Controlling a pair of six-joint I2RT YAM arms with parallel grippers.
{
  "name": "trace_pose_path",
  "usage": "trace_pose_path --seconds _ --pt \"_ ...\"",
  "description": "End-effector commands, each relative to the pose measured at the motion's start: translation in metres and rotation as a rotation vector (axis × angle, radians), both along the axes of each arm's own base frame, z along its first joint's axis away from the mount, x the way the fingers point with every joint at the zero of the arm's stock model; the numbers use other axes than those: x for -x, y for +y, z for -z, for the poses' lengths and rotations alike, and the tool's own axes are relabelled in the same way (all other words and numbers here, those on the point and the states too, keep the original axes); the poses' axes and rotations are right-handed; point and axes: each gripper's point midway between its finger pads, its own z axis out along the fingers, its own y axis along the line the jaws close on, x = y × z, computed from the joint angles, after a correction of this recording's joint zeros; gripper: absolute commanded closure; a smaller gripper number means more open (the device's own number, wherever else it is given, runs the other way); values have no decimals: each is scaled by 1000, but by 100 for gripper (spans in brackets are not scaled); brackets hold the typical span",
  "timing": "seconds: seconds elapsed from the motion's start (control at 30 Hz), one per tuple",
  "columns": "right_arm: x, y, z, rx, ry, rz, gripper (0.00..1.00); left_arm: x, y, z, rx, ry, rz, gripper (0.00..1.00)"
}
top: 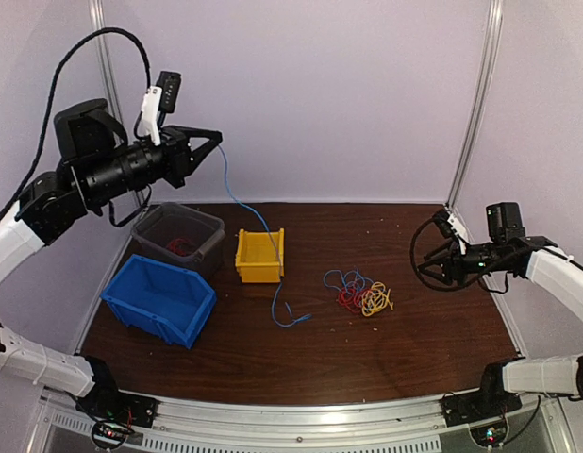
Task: Untangle the cables
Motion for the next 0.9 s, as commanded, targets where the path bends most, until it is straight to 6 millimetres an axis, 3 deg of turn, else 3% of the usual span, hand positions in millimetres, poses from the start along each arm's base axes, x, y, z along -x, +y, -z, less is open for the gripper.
trace_pose_path --seconds 0.0,0.17,0.3,0.5,0.7,0.87 --pt "2 2 0 -2 -1 -14 53 -3 44 -33 -33 -85 -182 100" --pt "2 2 -1 -2 -5 -16 53 -3 86 -48 -60 -114 -352 100" --pt "3 2 -2 -2 -6 -16 53 -3 109 -40 -69 -109 -448 100" --pt "3 2 0 -3 -1 -16 52 -14 133 -4 -168 -83 -601 100" --pt "3 2 -1 -5 1 -18 52 -18 136 32 -225 -37 -632 100" --pt "3 2 0 -5 1 -18 52 -12 149 62 -209 18 -666 100"
